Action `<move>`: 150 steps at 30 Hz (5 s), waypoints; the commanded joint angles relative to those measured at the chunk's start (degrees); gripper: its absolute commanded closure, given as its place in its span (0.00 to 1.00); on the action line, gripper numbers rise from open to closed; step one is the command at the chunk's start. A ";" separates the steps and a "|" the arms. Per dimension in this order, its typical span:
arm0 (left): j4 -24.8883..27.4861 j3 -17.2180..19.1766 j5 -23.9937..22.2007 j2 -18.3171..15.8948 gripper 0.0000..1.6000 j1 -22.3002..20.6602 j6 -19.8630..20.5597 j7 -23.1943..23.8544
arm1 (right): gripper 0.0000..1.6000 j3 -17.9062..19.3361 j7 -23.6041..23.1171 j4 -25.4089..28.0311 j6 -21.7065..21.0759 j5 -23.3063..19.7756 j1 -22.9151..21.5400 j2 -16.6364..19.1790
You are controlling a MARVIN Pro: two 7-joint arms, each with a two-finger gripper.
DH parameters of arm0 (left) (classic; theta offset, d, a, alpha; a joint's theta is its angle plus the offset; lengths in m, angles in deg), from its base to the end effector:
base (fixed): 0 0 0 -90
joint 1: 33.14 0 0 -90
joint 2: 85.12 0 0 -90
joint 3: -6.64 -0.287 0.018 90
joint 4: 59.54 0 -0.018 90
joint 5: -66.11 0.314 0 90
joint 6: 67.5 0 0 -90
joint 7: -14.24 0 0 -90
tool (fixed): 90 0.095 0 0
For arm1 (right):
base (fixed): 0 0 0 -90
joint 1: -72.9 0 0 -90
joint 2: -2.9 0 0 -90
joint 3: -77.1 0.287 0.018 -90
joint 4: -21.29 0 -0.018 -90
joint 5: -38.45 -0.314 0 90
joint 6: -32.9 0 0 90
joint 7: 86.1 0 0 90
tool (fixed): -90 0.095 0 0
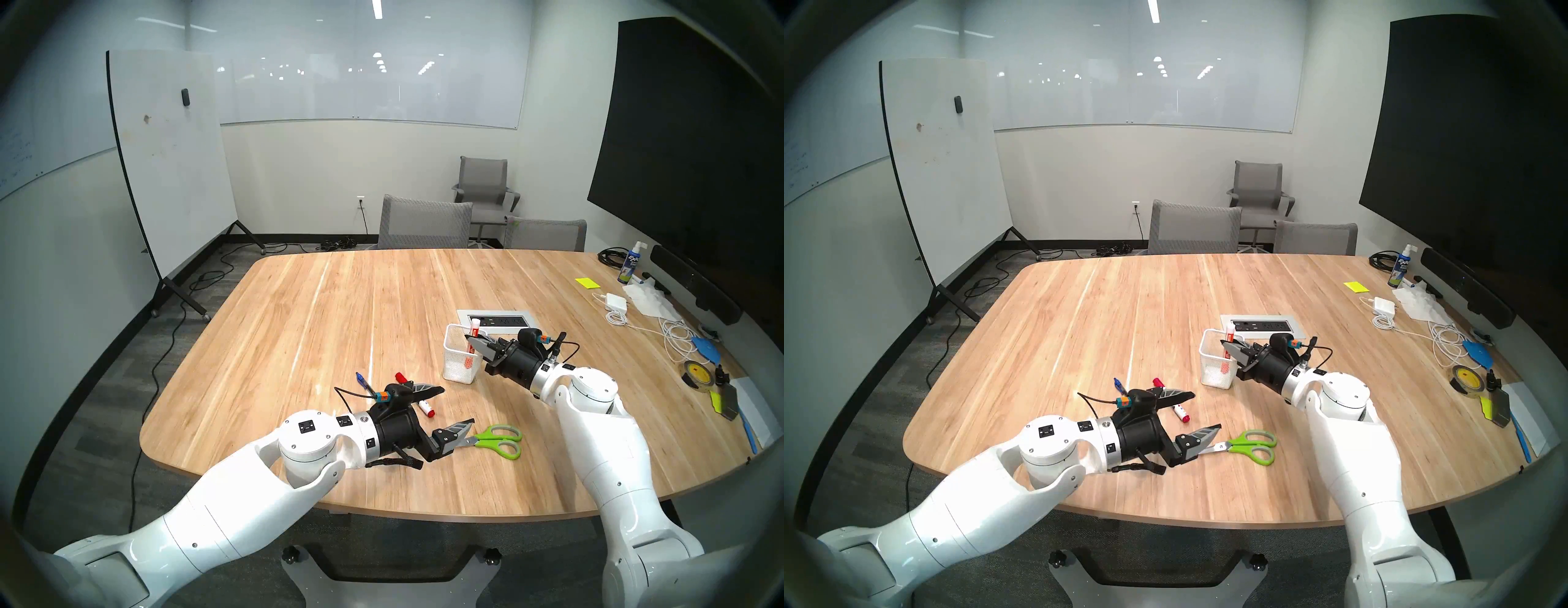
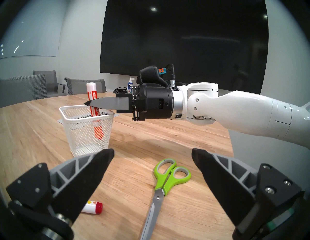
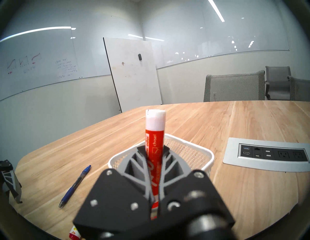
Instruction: Place the pen, the marker, and the scissors into the pen holder
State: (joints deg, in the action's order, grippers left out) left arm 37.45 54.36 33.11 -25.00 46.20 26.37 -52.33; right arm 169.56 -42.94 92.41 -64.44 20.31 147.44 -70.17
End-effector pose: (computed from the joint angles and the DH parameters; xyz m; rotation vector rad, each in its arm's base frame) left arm 0.3464 -0.1454 -0.3021 1.6742 -0.9040 1.3813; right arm 0.4732 -0.0704 -0.2954 -1.9000 -0.5283 -1.6634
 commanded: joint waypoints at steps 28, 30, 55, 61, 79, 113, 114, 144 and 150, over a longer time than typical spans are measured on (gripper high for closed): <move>0.98 0.21 -0.14 0.22 0.00 0.45 -1.87 -0.11 | 0.61 1.58 -3.66 4.37 -2.67 -1.69 0.50 0.42; 1.03 0.22 -0.15 0.19 0.00 0.44 -1.87 -0.11 | 0.57 1.66 -4.02 4.54 -2.85 -1.64 0.53 0.52; 1.53 0.39 -0.27 -0.09 0.00 0.49 -1.83 -0.19 | 0.05 2.48 -5.30 5.01 -3.40 -1.17 0.72 0.26; 1.54 0.35 -0.19 -0.09 0.00 0.51 -1.82 -0.31 | 0.04 3.34 -6.26 7.39 -4.49 -1.90 1.75 0.63; 1.75 0.22 0.03 -0.23 0.00 0.58 -1.93 -0.75 | 0.13 7.39 -11.82 12.68 -9.45 -3.80 4.97 4.40; 17.01 8.51 3.71 -14.21 0.00 10.97 -1.40 -12.13 | 0.03 10.87 -26.77 13.24 -11.99 -1.85 8.46 15.97; 17.28 9.01 3.59 -14.79 0.00 11.48 -1.66 -12.44 | 0.01 10.87 -27.55 13.06 -11.79 -1.88 8.52 16.40; 17.81 10.33 4.20 -17.52 0.00 11.68 0.33 -14.94 | 0.00 4.02 -38.16 4.42 0.78 -3.11 8.07 26.41; 18.25 9.59 6.42 -18.08 0.00 10.66 3.04 -15.40 | 0.00 1.44 -38.16 3.90 4.12 -4.42 8.63 29.10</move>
State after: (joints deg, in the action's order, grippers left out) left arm 54.43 64.49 37.72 -43.07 58.75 27.28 -67.55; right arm 172.87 -81.14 96.07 -63.70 18.18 156.15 -45.34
